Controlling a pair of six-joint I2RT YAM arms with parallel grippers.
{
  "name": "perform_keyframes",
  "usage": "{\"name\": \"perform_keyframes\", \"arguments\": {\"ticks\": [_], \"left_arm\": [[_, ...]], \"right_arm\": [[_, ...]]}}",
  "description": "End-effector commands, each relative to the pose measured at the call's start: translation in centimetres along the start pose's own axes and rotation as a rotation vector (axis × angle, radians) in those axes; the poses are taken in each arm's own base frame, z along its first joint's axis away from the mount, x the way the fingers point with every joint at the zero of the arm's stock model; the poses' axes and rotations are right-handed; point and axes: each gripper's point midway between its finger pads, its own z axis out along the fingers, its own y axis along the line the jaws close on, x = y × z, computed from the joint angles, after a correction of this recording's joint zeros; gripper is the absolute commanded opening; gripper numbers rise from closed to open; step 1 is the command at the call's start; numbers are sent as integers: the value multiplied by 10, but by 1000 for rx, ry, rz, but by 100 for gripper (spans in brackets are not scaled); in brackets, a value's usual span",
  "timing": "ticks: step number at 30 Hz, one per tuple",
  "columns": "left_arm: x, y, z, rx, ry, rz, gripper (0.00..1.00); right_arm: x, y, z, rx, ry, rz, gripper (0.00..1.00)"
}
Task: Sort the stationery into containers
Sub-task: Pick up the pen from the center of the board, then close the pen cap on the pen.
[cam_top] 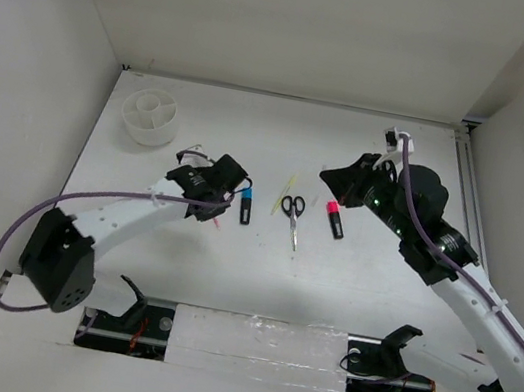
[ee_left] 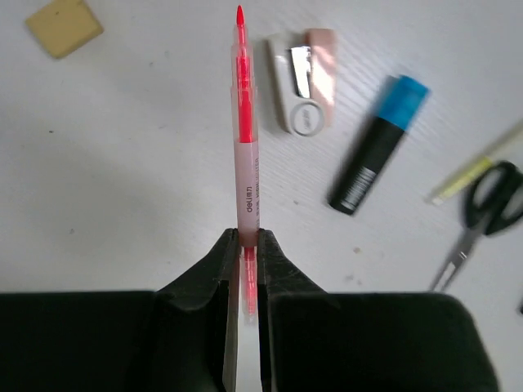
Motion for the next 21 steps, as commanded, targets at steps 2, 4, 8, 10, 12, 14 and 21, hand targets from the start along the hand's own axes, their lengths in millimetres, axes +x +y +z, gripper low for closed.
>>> {"name": "perform_keyframes", "arguments": {"ticks": [2, 4, 8, 10, 12, 14, 21], "left_arm": [[-18, -17, -44, 151, -99, 180, 0], [-5, -36, -66, 289, -60, 295, 0], [15, -68, -109, 629, -37, 504, 0], [31, -70, -125, 772, 0, 608, 0], [33, -76, -154, 938, -26, 653, 0], [38, -71, -177, 1071, -46, 711, 0], [49, -69, -217, 1291, -30, 755, 0]], "right_arm": [[-21, -1, 10, -62, -63, -12, 0], [-32, -4, 12, -68, -86, 23, 0], [-41, 9, 13, -192, -103, 62, 0], [-37, 15, 15, -244, -105, 99, 0], [-44, 31, 12, -343, -148, 107, 0], [-42, 37, 16, -406, -163, 152, 0], [-35, 59, 13, -522, -233, 268, 0]]}}
